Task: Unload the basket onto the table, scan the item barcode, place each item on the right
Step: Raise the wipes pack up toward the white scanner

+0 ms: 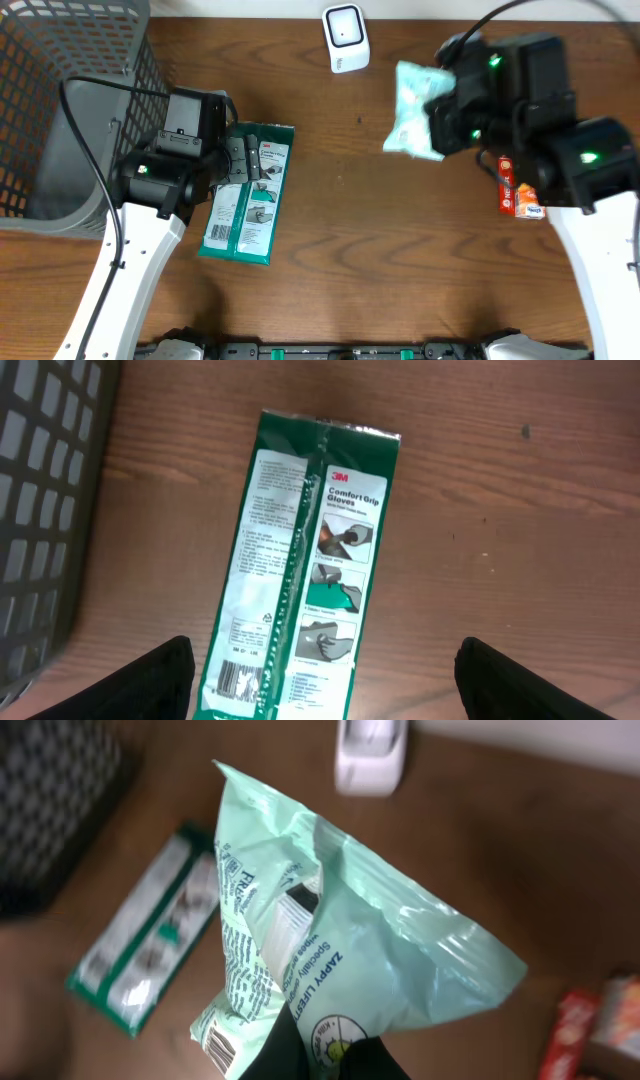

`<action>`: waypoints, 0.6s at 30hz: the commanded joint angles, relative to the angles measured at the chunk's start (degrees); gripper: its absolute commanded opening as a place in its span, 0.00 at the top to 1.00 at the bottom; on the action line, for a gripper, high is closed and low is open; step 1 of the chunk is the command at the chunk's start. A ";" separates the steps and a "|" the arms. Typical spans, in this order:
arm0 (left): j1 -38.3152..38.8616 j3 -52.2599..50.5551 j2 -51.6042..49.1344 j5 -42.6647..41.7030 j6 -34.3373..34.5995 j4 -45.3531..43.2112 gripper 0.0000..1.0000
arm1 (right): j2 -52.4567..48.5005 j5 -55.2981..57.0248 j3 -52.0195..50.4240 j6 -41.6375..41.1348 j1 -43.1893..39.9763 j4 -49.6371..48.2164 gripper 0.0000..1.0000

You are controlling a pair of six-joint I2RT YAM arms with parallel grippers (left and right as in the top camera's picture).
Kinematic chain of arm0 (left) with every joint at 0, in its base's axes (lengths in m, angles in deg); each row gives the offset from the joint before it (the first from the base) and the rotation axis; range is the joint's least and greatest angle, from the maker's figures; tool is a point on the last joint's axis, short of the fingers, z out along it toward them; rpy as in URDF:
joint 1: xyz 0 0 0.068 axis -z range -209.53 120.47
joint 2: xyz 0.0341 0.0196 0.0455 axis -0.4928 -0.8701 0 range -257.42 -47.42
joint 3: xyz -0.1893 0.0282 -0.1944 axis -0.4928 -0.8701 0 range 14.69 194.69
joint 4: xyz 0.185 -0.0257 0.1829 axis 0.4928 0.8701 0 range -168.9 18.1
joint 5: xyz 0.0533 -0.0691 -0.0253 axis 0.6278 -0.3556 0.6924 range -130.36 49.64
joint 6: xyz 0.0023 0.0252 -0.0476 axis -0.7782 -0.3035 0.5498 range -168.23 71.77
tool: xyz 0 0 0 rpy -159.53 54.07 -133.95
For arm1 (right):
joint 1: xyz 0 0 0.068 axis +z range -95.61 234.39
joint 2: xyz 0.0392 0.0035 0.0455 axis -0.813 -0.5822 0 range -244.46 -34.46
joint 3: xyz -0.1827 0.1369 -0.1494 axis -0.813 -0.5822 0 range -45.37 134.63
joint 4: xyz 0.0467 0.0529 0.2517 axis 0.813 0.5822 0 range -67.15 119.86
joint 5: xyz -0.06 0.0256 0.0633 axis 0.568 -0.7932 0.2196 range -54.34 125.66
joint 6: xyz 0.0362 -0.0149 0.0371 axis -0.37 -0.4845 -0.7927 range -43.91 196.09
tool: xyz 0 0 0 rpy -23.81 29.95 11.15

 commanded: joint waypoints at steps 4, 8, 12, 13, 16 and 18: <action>-0.31 0.72 -0.22 0.70 -0.79 0.00 0.16 | -9.16 8.28 21.11 3.43 0.66 6.12 0.99; -0.31 0.72 -0.22 0.72 -0.79 0.00 0.16 | -19.80 13.97 37.59 7.78 1.55 8.04 0.99; -0.31 0.72 -0.22 0.70 -0.79 0.00 0.16 | -24.33 20.26 40.96 11.56 4.00 2.29 0.99; -0.31 0.72 -0.22 0.72 -0.79 0.00 0.16 | -25.29 22.18 40.96 12.72 4.81 0.35 0.99; -0.31 0.72 -0.22 0.72 -0.79 0.00 0.16 | -28.15 27.89 40.96 16.13 7.06 -4.22 0.99; -0.31 0.72 -0.22 0.70 -0.79 0.00 0.16 | -30.60 33.09 40.94 18.88 8.79 -7.41 0.99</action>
